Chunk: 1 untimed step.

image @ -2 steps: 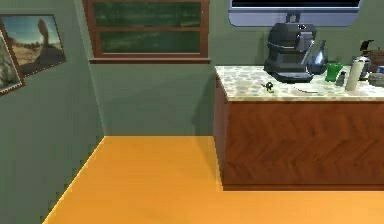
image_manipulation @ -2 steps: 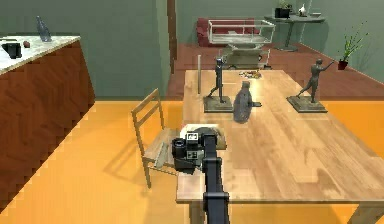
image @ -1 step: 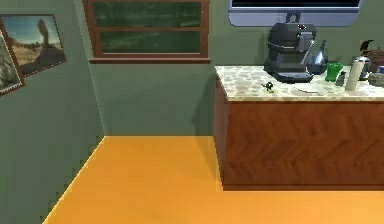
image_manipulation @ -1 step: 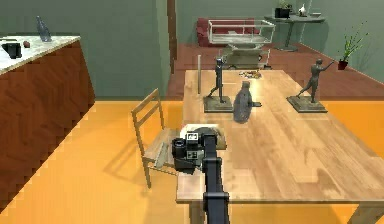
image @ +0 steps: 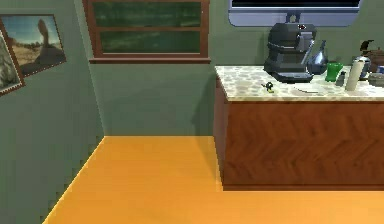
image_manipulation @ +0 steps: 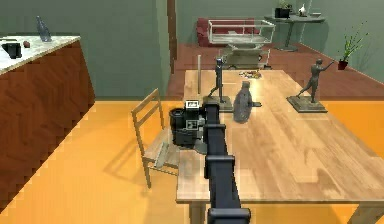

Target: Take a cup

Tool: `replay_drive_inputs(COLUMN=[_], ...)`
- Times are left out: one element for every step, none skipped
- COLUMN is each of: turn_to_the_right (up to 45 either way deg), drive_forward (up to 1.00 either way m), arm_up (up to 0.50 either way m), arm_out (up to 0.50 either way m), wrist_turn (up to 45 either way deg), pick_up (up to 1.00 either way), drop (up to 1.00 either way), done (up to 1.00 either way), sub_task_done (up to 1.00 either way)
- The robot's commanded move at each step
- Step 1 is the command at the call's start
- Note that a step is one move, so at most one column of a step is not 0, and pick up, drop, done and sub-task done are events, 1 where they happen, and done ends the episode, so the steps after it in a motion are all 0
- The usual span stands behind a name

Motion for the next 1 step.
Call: replay_drive_inputs(turn_to_the_right=[0.0], drive_forward=[0.0], arm_up=[0.0], arm_out=[0.0], wrist_turn=[0.0], pick_up=[0.0], drop=[0.0], done=[1.0], sub_task_done=[0.0])
